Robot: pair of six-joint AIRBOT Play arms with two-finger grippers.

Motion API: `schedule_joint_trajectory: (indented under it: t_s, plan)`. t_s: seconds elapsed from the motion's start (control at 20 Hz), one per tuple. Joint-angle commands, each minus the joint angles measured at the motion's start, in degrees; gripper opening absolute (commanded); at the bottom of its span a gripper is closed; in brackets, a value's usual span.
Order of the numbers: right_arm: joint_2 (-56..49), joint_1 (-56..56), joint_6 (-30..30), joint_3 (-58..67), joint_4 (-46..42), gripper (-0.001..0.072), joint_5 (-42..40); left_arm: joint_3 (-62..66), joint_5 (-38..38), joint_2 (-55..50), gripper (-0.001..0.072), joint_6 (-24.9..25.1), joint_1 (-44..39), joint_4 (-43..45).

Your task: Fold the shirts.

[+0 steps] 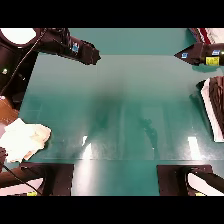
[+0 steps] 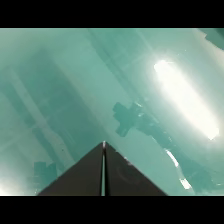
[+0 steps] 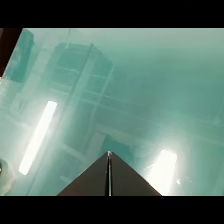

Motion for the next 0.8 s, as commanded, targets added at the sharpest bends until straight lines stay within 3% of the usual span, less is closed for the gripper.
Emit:
schedule_joint_trajectory:
  t_s: [0.0, 0.6, 0.75]
  plan:
    - [0.02, 0.11, 0.00, 0.04, 0.04, 0.0017, 0.02, 0.02, 0.02, 0.00, 0.0026, 0.00, -0.04, 0.02]
    - [0.02, 0.11, 0.00, 0.04, 0.00, 0.0017, 0.04, 0.00, 0.15, 0.00, 0.0027, 0.00, -0.04, 0.00]
    - [0.02, 0.11, 0.00, 0.04, 0.02, 0.0017, 0.09, 0.02, 5.20, 0.00, 0.0026, 0.00, -0.04, 0.00]
